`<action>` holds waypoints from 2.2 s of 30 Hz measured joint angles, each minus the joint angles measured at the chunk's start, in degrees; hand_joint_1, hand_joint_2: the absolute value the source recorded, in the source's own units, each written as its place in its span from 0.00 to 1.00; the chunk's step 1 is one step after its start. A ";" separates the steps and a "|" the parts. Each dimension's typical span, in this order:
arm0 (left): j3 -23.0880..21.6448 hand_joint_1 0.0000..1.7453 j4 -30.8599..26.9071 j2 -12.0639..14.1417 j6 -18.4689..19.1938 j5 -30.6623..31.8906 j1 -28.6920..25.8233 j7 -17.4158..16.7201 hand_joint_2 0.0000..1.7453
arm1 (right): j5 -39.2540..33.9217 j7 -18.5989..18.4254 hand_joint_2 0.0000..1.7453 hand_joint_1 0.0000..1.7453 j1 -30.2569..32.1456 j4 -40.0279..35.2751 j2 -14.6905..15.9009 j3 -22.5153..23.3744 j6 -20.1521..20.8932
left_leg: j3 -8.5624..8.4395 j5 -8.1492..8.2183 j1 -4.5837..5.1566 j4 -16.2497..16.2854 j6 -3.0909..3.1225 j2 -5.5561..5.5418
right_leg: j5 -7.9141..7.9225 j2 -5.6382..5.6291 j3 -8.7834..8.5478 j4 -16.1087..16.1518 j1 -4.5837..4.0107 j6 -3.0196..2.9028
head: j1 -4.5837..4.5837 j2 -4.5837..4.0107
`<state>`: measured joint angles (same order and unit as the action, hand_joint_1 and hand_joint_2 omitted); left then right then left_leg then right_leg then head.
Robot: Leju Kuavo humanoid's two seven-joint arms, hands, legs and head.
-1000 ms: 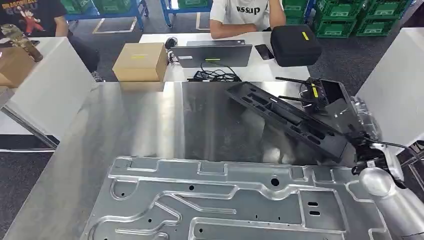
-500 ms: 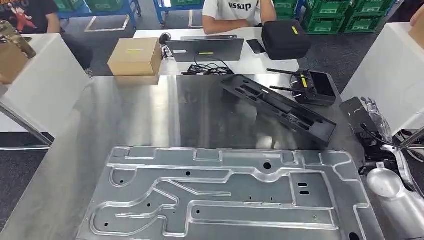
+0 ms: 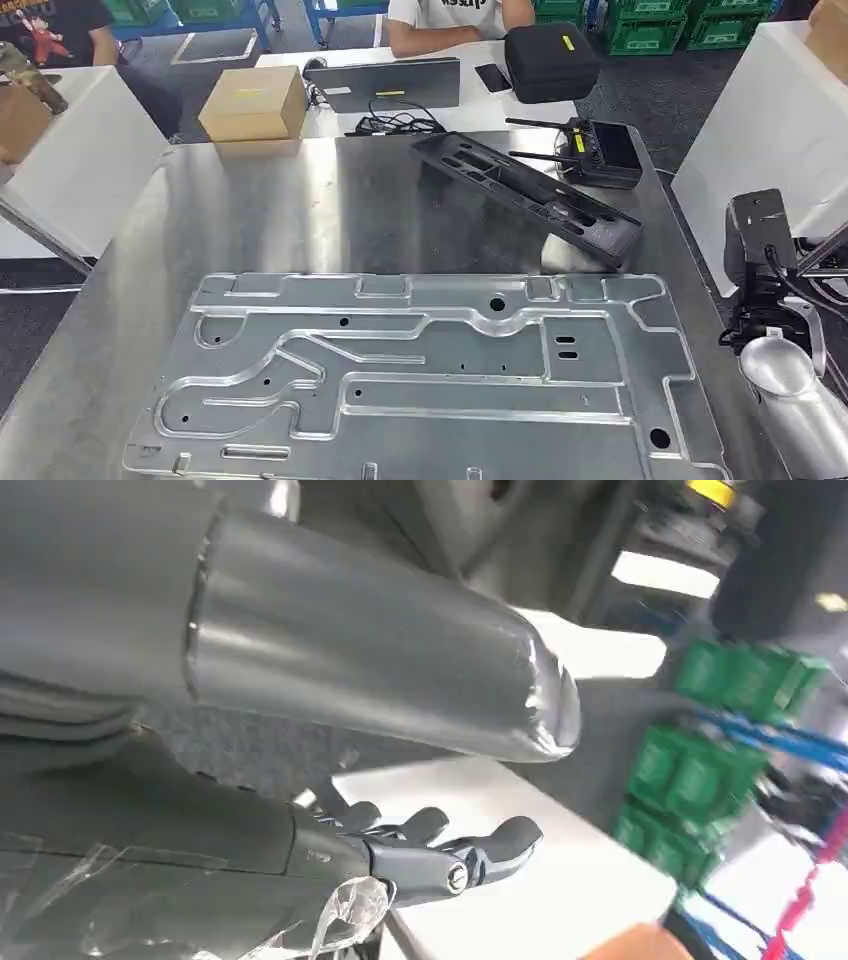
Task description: Take the parts from the cabinet and place them on the table.
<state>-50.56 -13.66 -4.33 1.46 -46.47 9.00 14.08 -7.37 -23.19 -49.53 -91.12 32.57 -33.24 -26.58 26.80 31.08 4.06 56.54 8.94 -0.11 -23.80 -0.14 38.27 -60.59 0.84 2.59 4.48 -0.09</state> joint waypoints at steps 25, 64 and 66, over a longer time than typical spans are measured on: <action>-0.20 0.00 0.24 -1.07 0.55 -2.27 1.79 0.52 0.00 | 4.01 15.39 0.00 0.00 4.42 -21.11 -6.21 2.16 8.40 | 16.29 3.60 -4.29 21.69 -7.08 0.44 | -5.61 1.04 -1.58 -3.73 3.17 3.28 | -0.46 0.02; 1.99 0.00 0.39 -1.38 -3.39 -10.30 -0.96 7.23 0.00 | -9.53 34.18 0.00 0.00 27.06 -40.83 -13.20 6.62 -2.47 | -5.61 1.73 -0.73 -3.27 -3.18 0.46 | 3.25 1.77 1.65 1.49 1.44 0.63 | -0.37 0.00; 2.34 0.00 0.39 -1.38 -3.58 -10.40 -1.46 7.34 0.00 | -9.29 34.34 0.00 0.00 28.27 -41.13 -13.44 7.03 -3.49 | -4.83 -0.14 -0.57 -4.83 -2.37 0.40 | 5.10 2.11 1.09 3.25 1.63 1.34 | -0.33 0.00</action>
<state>-48.22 -13.27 -5.70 -2.12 -56.87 7.55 21.42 -16.66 11.15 -21.26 -132.26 19.12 -26.21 -30.07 21.97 30.94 3.48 51.71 6.57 0.29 -18.69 1.96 39.36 -57.34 2.47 3.93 4.15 -0.09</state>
